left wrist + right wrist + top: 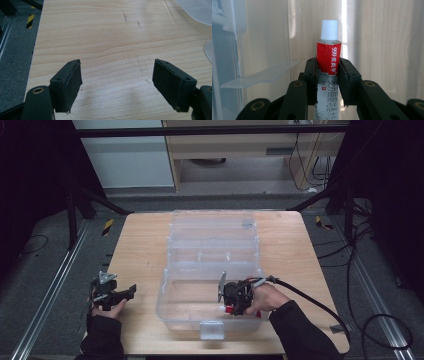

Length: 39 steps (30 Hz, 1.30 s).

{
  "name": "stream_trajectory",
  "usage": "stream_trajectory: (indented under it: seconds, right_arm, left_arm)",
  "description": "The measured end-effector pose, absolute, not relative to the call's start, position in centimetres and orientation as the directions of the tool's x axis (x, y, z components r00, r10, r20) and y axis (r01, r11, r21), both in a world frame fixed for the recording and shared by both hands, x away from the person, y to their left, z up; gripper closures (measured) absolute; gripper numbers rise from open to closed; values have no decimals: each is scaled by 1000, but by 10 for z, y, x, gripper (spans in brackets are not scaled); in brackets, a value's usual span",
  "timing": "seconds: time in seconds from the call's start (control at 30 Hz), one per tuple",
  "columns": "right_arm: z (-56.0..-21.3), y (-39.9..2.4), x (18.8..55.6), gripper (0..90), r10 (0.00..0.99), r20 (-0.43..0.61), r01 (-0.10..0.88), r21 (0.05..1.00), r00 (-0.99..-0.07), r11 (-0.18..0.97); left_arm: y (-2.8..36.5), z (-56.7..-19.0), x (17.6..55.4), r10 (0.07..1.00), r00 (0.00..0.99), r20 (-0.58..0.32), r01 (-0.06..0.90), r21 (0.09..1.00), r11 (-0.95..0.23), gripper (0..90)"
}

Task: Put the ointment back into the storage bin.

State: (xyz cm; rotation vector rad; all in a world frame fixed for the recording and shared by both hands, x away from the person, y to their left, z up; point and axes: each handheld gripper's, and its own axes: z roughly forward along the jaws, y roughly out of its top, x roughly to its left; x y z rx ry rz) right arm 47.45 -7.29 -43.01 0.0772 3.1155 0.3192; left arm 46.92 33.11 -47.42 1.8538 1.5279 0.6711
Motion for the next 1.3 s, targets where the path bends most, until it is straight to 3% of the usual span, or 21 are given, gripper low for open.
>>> stream_trajectory:
  seconds: [0.53,0.83,0.93,1.13,1.3]
  right_arm:
    - [-446,-68,473,705,56,19,58,158,-998,986]
    - [-440,-73,472,696,74,5,74,181,-997,981]
    - [-433,-79,473,673,89,-7,85,224,-996,971]
    - [-410,-97,473,640,217,-28,193,359,-976,913]
    - [-390,-119,469,528,339,-33,275,514,-940,812]
  left_arm:
    - [331,-474,469,980,198,-11,657,744,-124,231]
    - [331,-475,469,980,199,-12,657,743,-124,230]
    - [331,-475,469,980,199,-13,657,743,-124,230]
    - [331,-474,469,980,200,-14,657,744,-123,229]
    - [331,-474,469,979,203,-17,660,741,-124,237]
